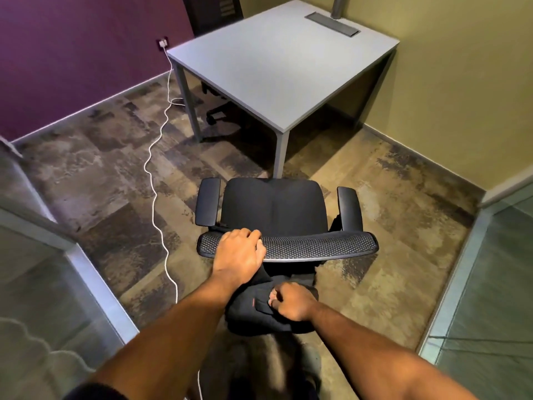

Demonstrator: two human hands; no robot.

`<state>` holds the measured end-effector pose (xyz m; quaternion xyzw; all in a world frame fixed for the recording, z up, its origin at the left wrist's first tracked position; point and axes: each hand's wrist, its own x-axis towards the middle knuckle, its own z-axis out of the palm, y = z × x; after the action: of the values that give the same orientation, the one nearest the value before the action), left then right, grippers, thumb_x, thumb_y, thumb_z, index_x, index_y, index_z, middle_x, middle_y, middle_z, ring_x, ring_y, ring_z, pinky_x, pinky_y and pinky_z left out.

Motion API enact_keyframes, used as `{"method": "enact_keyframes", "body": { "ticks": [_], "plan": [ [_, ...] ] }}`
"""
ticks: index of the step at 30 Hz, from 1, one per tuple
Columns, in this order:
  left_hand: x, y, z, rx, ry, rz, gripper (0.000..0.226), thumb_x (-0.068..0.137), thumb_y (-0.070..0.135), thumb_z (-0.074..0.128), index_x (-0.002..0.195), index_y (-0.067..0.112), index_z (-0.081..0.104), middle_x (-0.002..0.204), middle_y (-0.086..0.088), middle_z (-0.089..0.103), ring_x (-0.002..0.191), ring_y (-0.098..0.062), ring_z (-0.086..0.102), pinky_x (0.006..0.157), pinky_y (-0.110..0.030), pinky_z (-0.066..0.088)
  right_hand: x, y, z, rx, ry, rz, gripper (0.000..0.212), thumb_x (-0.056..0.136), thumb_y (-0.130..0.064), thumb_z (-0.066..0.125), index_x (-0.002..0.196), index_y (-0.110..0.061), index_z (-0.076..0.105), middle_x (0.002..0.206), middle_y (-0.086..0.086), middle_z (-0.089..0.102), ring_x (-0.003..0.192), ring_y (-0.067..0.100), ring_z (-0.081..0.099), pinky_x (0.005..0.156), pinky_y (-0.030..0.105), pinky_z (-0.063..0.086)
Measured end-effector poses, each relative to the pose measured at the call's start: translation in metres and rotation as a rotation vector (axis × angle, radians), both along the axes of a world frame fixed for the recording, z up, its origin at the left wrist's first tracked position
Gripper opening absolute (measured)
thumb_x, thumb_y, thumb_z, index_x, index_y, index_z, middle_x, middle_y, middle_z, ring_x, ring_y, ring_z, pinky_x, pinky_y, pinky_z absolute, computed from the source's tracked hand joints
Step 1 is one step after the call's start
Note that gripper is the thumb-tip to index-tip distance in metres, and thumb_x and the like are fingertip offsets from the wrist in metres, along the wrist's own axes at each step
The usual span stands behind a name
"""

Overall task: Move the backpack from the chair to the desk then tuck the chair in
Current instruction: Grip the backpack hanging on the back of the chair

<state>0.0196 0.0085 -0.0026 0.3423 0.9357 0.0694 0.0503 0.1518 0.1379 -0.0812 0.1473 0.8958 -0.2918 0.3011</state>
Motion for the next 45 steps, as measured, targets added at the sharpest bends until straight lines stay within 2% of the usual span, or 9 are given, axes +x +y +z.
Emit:
{"method": "enact_keyframes", "body": {
  "ticks": [6, 13, 16, 19, 27, 32, 36, 42, 45],
  "plan": [
    [-0.001, -0.001, -0.004, 0.041, 0.016, 0.01, 0.036, 0.098, 0.035, 0.036, 0.113, 0.02, 0.065, 0.108, -0.005, 0.071, 0.103, -0.026, 0.065, 0.094, -0.041, 0.048, 0.01, -0.008, -0.01, 0.053, -0.149, 0.086, 0.051, 0.098, -0.056, 0.051, 0.119, -0.011, 0.065, 0.131, 0.017, 0.066, 0.123, 0.035, 0.06, 0.094, 0.038, 0.047],
    [-0.019, -0.011, -0.003, 0.024, -0.033, 0.126, 0.031, 0.095, 0.034, 0.042, 0.111, 0.016, 0.06, 0.109, -0.011, 0.068, 0.108, -0.034, 0.061, 0.111, -0.055, 0.037, 0.002, -0.005, -0.001, 0.061, -0.146, -0.04, 0.055, 0.086, -0.076, 0.05, 0.078, -0.022, 0.056, 0.105, 0.008, 0.07, 0.106, 0.032, 0.067, 0.075, 0.036, 0.043],
    [-0.032, -0.047, 0.012, 0.081, -0.017, 0.206, 0.031, 0.093, 0.03, 0.049, 0.116, 0.012, 0.059, 0.112, -0.016, 0.062, 0.111, -0.038, 0.056, 0.104, -0.058, 0.042, -0.008, -0.023, 0.027, 0.1, -0.043, -0.098, 0.057, 0.086, -0.073, 0.053, 0.071, -0.019, 0.057, 0.097, 0.004, 0.071, 0.104, 0.03, 0.068, 0.073, 0.035, 0.041],
    [-0.029, -0.059, 0.007, 0.193, -0.082, 0.306, 0.029, 0.091, 0.019, 0.053, 0.116, 0.005, 0.056, 0.113, -0.024, 0.055, 0.105, -0.045, 0.055, 0.088, -0.057, 0.049, -0.011, -0.024, 0.026, 0.106, -0.055, -0.091, 0.058, 0.088, -0.07, 0.053, 0.069, -0.016, 0.057, 0.088, 0.001, 0.066, 0.103, 0.03, 0.068, 0.072, 0.035, 0.041],
    [-0.005, -0.09, 0.005, 0.319, -0.117, 0.349, 0.035, 0.096, 0.024, 0.049, 0.129, 0.015, 0.05, 0.126, -0.017, 0.047, 0.112, -0.04, 0.056, 0.088, -0.051, 0.051, 0.001, -0.037, 0.034, 0.102, -0.063, -0.106, 0.051, 0.09, -0.066, 0.056, 0.071, -0.019, 0.054, 0.097, 0.004, 0.071, 0.101, 0.028, 0.067, 0.073, 0.033, 0.04],
    [0.006, -0.102, -0.004, 0.403, -0.113, 0.407, 0.038, 0.095, 0.025, 0.055, 0.13, 0.014, 0.046, 0.122, -0.018, 0.048, 0.107, -0.042, 0.059, 0.086, -0.051, 0.053, 0.01, -0.045, 0.031, 0.037, -0.084, -0.137, 0.054, 0.092, -0.063, 0.057, 0.064, -0.017, 0.049, 0.063, -0.004, 0.055, 0.071, 0.024, 0.06, 0.059, 0.034, 0.037],
    [0.018, -0.117, -0.021, 0.36, -0.135, 0.494, 0.05, 0.097, 0.029, 0.058, 0.135, 0.0, 0.046, 0.123, -0.022, 0.051, 0.111, -0.044, 0.06, 0.09, -0.051, 0.052, 0.013, -0.046, 0.03, 0.033, -0.083, -0.163, 0.049, 0.092, -0.064, 0.057, 0.072, -0.02, 0.053, 0.073, -0.003, 0.061, 0.076, 0.023, 0.062, 0.062, 0.034, 0.039],
    [0.028, -0.109, -0.042, 0.226, -0.327, 0.289, 0.036, 0.103, 0.031, 0.051, 0.126, 0.004, 0.053, 0.124, -0.019, 0.055, 0.116, -0.037, 0.057, 0.099, -0.046, 0.045, 0.021, -0.039, 0.034, -0.039, -0.079, -0.22, 0.043, 0.084, -0.067, 0.067, 0.075, -0.026, 0.061, 0.074, -0.013, 0.063, 0.07, 0.008, 0.061, 0.056, 0.026, 0.041],
    [0.041, -0.093, -0.051, 0.137, -0.504, 0.065, 0.034, 0.102, 0.03, 0.054, 0.128, 0.009, 0.055, 0.129, -0.012, 0.055, 0.122, -0.031, 0.056, 0.106, -0.04, 0.042, 0.028, -0.029, 0.035, -0.061, -0.073, -0.238, 0.047, 0.078, -0.064, 0.075, 0.094, -0.02, 0.074, 0.092, -0.004, 0.076, 0.085, 0.015, 0.07, 0.072, 0.034, 0.053]
  ]
}}
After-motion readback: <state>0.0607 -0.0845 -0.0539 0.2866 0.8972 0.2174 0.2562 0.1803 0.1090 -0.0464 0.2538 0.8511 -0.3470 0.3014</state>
